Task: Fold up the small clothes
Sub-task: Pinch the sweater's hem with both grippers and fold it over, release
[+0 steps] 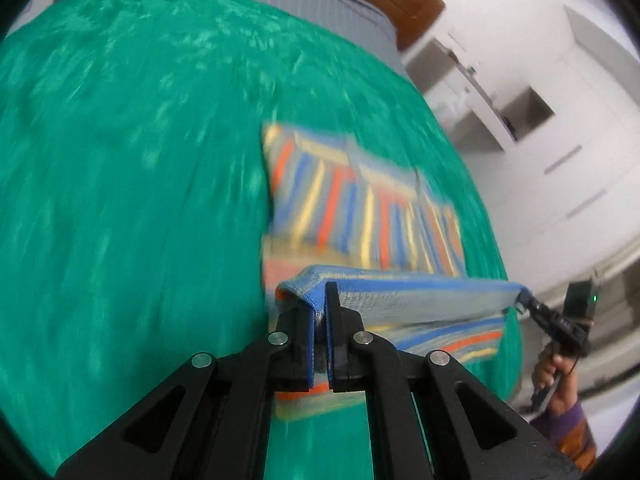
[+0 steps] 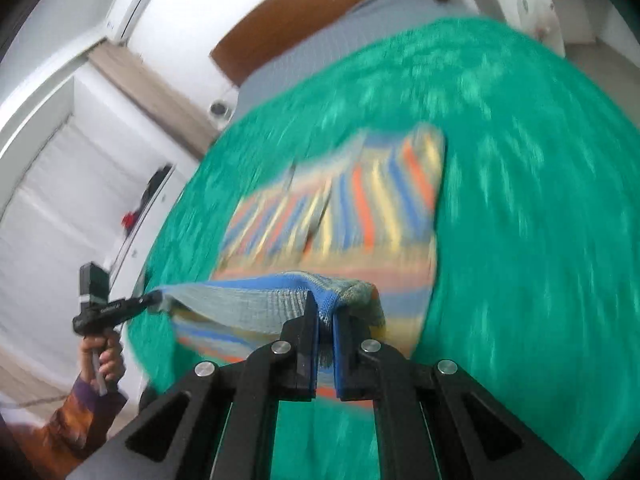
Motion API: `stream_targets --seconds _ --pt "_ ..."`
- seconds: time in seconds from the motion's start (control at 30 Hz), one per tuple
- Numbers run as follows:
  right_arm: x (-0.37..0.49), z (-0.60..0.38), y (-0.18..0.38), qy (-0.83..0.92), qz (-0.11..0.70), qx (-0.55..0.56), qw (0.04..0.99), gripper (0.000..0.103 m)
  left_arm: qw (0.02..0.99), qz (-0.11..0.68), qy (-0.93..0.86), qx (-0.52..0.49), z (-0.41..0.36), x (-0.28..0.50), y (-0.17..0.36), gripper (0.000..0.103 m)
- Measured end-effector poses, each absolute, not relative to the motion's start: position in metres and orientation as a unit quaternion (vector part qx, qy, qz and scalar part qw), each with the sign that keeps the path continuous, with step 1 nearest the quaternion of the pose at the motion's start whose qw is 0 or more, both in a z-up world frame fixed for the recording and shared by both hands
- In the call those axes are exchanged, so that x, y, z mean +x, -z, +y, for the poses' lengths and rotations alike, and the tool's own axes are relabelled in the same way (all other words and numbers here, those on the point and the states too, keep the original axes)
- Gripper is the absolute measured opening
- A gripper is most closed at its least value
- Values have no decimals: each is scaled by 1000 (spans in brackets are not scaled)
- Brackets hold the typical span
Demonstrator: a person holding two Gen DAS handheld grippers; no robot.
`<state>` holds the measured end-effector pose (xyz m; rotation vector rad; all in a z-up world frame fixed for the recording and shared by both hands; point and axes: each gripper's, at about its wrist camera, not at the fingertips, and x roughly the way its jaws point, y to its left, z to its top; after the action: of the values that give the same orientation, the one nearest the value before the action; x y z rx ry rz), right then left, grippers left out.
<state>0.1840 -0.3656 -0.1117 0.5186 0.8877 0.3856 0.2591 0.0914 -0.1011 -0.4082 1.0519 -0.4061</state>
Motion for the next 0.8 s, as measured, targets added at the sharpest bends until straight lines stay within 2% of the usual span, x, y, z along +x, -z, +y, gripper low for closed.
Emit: stream_targets --seconds 0.2,0.23,0.27,0.33,0.4,0.47,0.53,0.63,0.73,0.8 --pt "320 -368 133 -130 415 235 869 6 837 492 148 -189 70 381 118 5" --pt "337 -371 138 -126 412 240 870 7 838 496 129 -188 69 398 126 11" --pt "355 -375 145 -125 408 252 869 9 838 502 105 -188 75 406 132 25" --pt "378 -384 159 -87 412 264 868 22 834 508 73 -201 80 420 141 38" --pt "381 -393 166 -73 413 279 864 22 837 495 91 -212 89 415 137 41" --pt "373 -397 162 -87 413 276 863 22 847 486 115 -182 91 399 130 55" --pt "364 -388 155 -126 428 252 859 22 852 485 151 -127 82 380 125 61" --pt "361 -350 155 -192 481 194 833 22 835 512 182 -82 63 363 139 61" --pt "367 -314 162 -189 509 140 828 22 833 515 185 -82 58 332 149 65" --pt "362 -306 163 -195 512 138 825 28 836 510 186 -78 61 302 158 69"
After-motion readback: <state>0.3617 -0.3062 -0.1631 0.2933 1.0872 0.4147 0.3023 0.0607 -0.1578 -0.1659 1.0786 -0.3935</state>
